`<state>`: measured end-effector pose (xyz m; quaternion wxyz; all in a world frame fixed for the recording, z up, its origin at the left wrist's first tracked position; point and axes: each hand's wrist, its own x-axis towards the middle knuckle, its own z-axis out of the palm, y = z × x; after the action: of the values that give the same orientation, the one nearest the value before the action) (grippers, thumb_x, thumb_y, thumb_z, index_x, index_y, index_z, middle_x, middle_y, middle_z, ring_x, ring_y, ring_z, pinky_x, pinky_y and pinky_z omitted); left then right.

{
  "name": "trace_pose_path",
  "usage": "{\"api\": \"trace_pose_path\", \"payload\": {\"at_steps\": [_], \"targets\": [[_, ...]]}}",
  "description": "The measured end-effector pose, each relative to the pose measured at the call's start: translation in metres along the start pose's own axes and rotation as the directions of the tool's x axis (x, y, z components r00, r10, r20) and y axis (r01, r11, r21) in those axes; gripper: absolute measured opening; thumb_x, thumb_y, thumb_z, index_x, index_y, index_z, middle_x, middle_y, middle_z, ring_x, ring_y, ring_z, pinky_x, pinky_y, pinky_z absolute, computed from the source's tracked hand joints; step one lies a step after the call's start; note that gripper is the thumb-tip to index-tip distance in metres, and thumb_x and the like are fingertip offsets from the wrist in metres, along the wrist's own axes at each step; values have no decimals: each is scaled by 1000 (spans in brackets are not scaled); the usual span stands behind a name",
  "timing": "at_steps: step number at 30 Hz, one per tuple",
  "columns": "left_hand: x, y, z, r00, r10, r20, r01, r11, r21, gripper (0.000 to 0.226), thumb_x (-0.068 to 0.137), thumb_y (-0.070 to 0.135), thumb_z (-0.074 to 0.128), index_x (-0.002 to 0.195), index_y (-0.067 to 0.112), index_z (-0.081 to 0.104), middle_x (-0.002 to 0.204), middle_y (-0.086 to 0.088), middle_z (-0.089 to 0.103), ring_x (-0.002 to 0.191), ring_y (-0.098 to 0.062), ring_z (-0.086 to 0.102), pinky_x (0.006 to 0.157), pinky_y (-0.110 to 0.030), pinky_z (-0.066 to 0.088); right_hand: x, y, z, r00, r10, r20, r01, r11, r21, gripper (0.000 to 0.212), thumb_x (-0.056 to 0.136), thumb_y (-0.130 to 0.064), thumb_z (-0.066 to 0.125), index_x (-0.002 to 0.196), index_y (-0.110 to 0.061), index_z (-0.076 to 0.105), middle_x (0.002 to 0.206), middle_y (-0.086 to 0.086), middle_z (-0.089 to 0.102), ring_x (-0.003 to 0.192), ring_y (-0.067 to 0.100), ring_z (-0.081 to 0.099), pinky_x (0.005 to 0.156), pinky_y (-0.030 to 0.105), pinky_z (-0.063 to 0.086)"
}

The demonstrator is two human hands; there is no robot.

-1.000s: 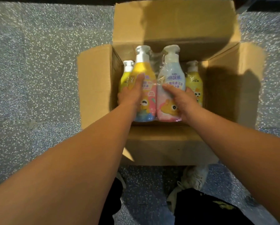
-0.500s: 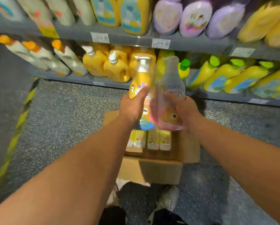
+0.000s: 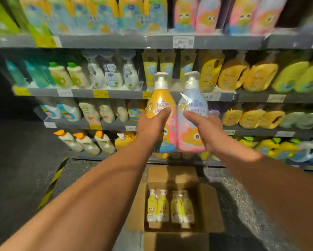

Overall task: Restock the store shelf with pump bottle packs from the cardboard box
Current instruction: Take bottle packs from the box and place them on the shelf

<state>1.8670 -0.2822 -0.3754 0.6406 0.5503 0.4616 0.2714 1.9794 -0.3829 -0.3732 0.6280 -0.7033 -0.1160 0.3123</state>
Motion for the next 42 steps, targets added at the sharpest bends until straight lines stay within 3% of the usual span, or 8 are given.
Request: {"api": "trace_pose_path", "payload": {"at_steps": [5,9,17,22,28,31,35,42], "targets": [[-40,72,4,991,127,51,-129,991,39,62,59,54,74,106,16,64,98,-9,72,71,-22,67,56,-27,52,-38,-62,-13,997,-47,-58,52,994,92,33,73,-25,82,98,-9,68,88,13,73,74,27,72,72,40,60],[-69,113,20,987,153,46,-154,988,7,28,76,44,73,87,23,56,87,-6,68,70,-24,65,66,-34,55,-53,-105,-37,990,-123,-66,129,985,110,33,71,-26,83,95,-10,66,86,12,73,72,27,72,71,41,61],[-120,161,91,974,224,-15,-225,972,-62,75,49,59,69,108,14,61,97,-10,71,84,-29,70,74,-38,57,-56,-164,-114,973,-229,2,228,969,92,26,73,-27,81,90,-15,65,92,14,74,80,31,73,78,48,60],[-133,161,154,970,238,-47,-241,968,-68,80,41,68,71,104,18,64,94,-7,72,83,-29,71,81,-47,58,-39,-176,-177,969,-245,17,242,965,101,36,68,-28,83,96,-11,66,95,14,74,85,33,73,83,53,57],[-148,168,201,964,243,109,-222,960,-173,23,77,21,78,93,8,67,81,-10,70,64,-18,66,45,-19,51,-6,-188,-235,974,-213,77,198,966,169,42,66,-28,84,99,-8,68,95,17,75,85,36,73,81,56,57],[-139,177,218,943,266,202,-224,952,-208,28,80,9,74,105,2,65,93,-16,71,73,-22,69,52,-20,55,20,-196,-248,969,-202,141,174,966,192,58,61,-30,83,111,-7,65,99,18,74,89,38,72,82,59,55],[-107,195,248,921,276,274,-224,953,-205,57,65,10,79,119,2,60,108,-24,70,96,-38,70,84,-49,58,59,-210,-263,975,-159,159,125,971,202,70,58,-32,82,120,-8,59,105,19,72,92,39,71,81,56,56],[-71,210,325,960,190,204,-147,967,-207,49,72,10,78,117,1,60,80,-12,66,54,-16,63,42,-22,49,127,-226,-295,986,-80,147,63,991,115,64,63,-44,73,115,-9,63,110,23,70,100,44,67,93,63,49]]}}
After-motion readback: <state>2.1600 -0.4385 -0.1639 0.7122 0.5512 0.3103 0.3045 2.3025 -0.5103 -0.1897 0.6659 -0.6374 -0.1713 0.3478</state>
